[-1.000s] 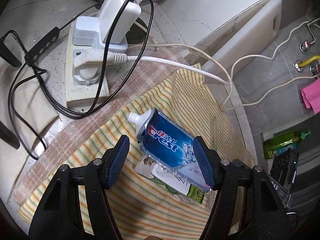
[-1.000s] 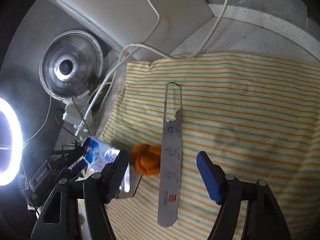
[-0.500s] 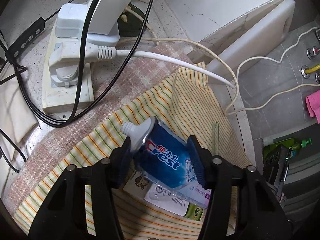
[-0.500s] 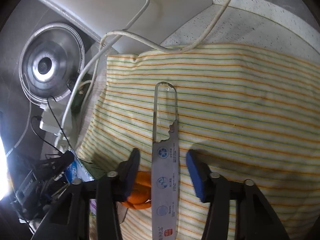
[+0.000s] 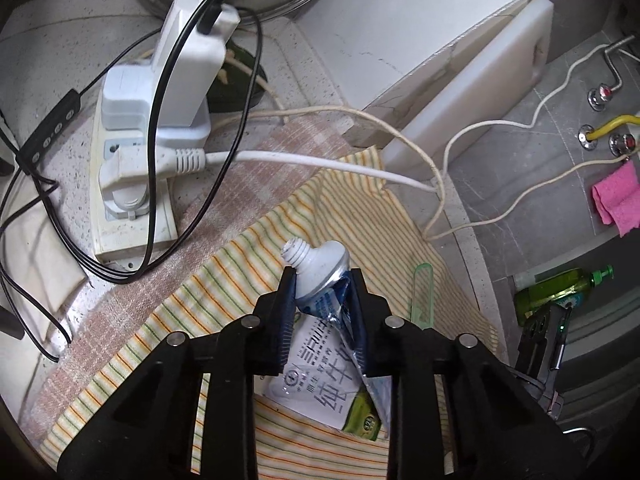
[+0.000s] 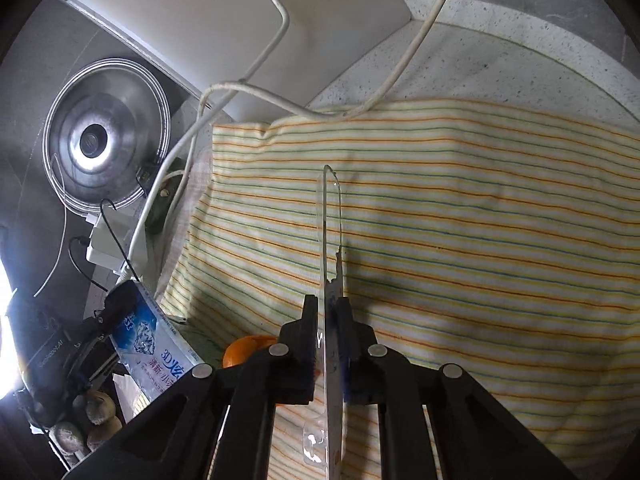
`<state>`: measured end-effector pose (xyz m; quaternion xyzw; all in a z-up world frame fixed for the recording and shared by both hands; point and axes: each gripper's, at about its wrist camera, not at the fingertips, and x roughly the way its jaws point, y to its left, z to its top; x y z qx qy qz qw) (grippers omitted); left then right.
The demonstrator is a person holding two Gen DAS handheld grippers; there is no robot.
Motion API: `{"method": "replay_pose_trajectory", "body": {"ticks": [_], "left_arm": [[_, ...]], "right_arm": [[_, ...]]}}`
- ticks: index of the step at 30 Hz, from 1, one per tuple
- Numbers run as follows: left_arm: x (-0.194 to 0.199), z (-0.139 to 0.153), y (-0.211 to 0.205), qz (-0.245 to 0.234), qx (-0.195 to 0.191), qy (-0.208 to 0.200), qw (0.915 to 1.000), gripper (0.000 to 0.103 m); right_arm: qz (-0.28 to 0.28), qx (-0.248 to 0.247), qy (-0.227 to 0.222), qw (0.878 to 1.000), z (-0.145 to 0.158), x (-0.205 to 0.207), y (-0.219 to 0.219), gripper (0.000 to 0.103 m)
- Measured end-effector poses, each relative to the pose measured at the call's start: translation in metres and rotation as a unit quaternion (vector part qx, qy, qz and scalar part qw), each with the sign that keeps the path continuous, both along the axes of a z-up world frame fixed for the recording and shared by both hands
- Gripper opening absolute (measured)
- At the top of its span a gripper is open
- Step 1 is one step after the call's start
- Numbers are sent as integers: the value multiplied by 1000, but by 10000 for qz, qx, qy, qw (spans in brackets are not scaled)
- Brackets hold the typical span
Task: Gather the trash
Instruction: 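Grasp the Crest toothpaste tube with the left tool while the right tool grasps the clear strip, then carry the tube and strip down over the blue basket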
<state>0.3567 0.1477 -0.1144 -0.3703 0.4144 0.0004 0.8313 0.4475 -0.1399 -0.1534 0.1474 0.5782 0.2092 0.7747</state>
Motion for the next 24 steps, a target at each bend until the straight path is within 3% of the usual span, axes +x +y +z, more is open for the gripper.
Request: {"method": "replay_pose_trajectory", "body": {"ticks": [14,24], "left_arm": [[-41,44,-21,-420,331,-523,9972,22],[-82,64,-30,-604,322,-770,9947,22]], "right_arm": [[-169,-47,-795,9967,48,-43,-21,2],[-159,94,-1070,9941,77,-93,-32,2]]}}
